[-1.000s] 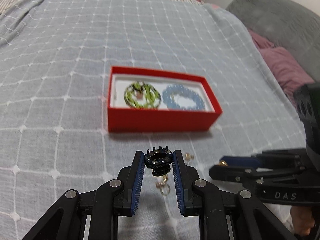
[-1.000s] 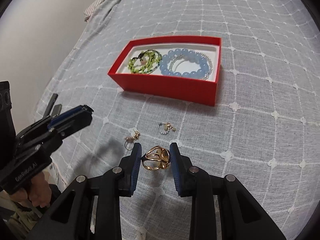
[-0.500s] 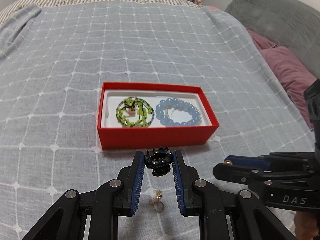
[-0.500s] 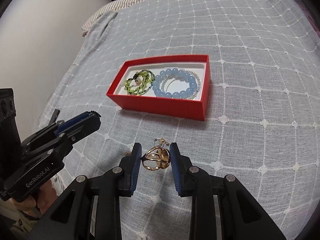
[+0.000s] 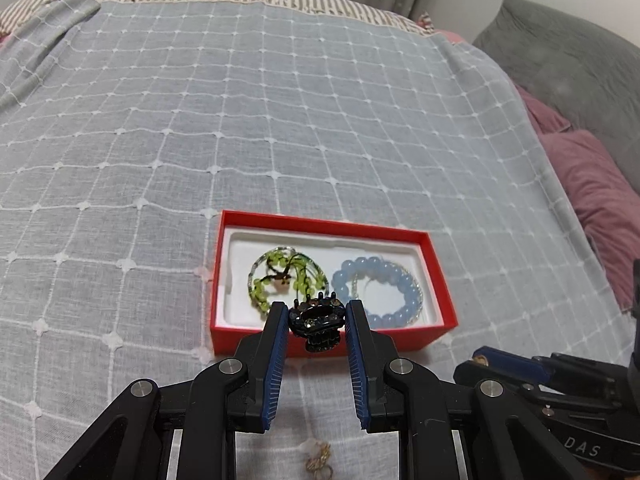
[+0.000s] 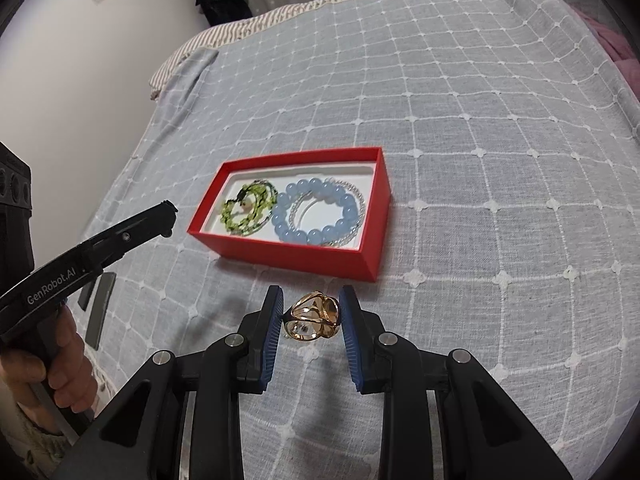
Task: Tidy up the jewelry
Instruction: 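Lift both held rings and carry them over the red box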
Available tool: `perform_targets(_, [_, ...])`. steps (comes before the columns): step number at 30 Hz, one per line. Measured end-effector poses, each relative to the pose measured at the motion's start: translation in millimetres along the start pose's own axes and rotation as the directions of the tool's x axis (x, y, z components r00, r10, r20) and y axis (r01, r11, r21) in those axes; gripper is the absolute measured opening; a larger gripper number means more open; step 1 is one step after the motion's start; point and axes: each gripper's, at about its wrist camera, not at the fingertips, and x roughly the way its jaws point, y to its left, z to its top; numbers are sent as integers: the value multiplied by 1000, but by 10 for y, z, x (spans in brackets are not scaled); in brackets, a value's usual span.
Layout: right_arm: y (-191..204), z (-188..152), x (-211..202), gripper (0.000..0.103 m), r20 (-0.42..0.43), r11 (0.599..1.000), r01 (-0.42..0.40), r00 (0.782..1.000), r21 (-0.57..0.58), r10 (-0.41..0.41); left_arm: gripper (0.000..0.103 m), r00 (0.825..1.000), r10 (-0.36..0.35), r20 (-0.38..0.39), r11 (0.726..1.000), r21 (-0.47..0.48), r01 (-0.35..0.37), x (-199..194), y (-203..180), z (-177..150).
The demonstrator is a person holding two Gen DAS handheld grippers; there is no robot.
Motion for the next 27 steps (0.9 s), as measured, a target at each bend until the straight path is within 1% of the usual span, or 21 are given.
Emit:
perform_targets(2, [-24,27,6,30,7,1000,6,1000,7,-6,23,1000,-5,-7,1000,11,5,51,-35,13])
perform_targets(5, [-59,65,18,30,21,1000,17,1000,18,-18,23,1000,16,-4,999,49,-16,109,-113,48])
perform_targets(9, [-71,145,25,30,58,999,23,998,23,-25,23,1000,17,-1,998,61,-17,229,-143,137])
perform_targets(13, [-89,225,64,30,90,999,28,996,35,-31,23,999,40,-15,997,64,-39,341,-79,143])
perform_targets(16, [-114,267,99,30,107,998,40,993,40,-45,23,999,51,-9,997,63,-51,379,-16,148])
perform_targets(19, [-121,303,140,30,115,998,56,992,39,-60,23,999,53,-12,997,65,-52,439,14,135])
perform_targets(22, [-94,348,182,30,120,998,45,992,37,-49,23,997,70,-12,994,80,-69,488,6,117])
perform_targets(27, [65,453,393,31,111,997,76,991,-13,-74,23,995,96,-14,993,74,-94,540,43,121])
